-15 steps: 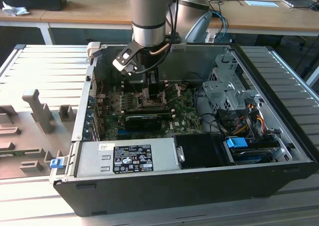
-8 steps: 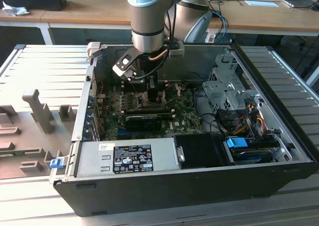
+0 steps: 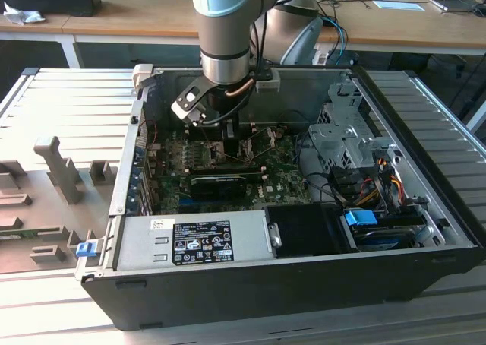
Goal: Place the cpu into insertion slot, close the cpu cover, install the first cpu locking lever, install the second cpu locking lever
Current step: 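Place the cpu into insertion slot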
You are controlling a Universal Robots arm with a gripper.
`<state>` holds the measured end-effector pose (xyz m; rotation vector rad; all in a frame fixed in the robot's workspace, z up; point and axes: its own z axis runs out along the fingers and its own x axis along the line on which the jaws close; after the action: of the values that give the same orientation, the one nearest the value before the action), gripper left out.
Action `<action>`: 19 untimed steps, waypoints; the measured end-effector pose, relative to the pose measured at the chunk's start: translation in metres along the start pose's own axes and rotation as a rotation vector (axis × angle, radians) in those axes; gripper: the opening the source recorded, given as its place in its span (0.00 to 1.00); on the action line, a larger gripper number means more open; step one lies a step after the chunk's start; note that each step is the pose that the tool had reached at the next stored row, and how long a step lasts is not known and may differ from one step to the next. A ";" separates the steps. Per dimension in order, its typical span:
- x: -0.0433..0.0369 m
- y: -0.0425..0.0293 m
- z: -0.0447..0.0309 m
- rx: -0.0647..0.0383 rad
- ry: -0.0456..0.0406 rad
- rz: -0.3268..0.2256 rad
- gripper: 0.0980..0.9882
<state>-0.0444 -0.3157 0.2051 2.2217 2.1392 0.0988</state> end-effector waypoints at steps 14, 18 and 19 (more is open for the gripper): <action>0.0003 0.0011 0.0004 0.000 -0.0024 -0.001 0.57; 0.0004 0.0019 -0.0089 0.001 -0.0032 -0.001 0.20; 0.0004 0.0021 -0.0109 0.001 -0.0031 -0.001 0.07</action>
<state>-0.0432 -0.3154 0.2162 2.2198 2.1387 0.0946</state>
